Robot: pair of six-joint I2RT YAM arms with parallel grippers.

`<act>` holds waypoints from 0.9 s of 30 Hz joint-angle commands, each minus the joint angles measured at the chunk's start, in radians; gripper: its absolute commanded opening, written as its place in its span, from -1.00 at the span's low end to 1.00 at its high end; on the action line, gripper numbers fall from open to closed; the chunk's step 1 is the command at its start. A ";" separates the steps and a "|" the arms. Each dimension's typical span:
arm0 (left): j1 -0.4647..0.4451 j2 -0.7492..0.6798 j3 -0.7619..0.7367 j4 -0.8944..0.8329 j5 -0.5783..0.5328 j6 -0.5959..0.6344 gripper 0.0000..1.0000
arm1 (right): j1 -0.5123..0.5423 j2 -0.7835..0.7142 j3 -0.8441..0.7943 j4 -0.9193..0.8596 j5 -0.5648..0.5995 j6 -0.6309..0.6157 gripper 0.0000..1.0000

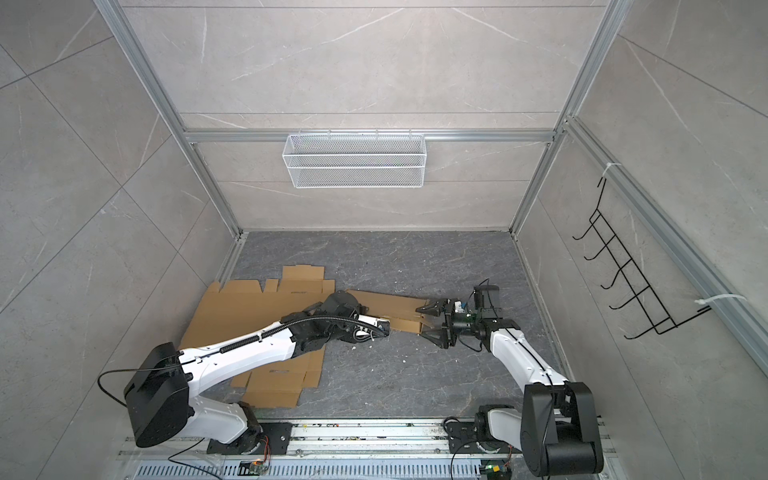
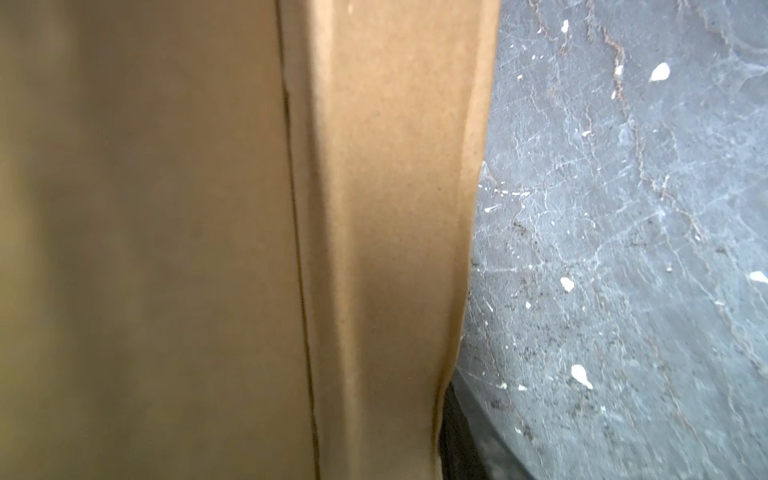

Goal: Fold the paper box

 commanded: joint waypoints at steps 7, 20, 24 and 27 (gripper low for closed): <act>0.024 0.085 0.307 -0.473 0.113 -0.144 -0.27 | -0.086 -0.082 0.305 -0.364 0.181 -0.521 0.53; 0.072 0.337 0.733 -0.966 0.360 -0.292 -0.26 | -0.072 -0.368 0.199 -0.303 0.368 -0.897 0.57; 0.083 0.398 0.772 -0.996 0.394 -0.301 -0.26 | -0.054 -0.394 0.132 -0.267 0.364 -0.892 0.54; 0.090 0.425 0.777 -0.998 0.404 -0.307 -0.26 | -0.029 -0.374 0.113 -0.271 0.413 -0.907 0.52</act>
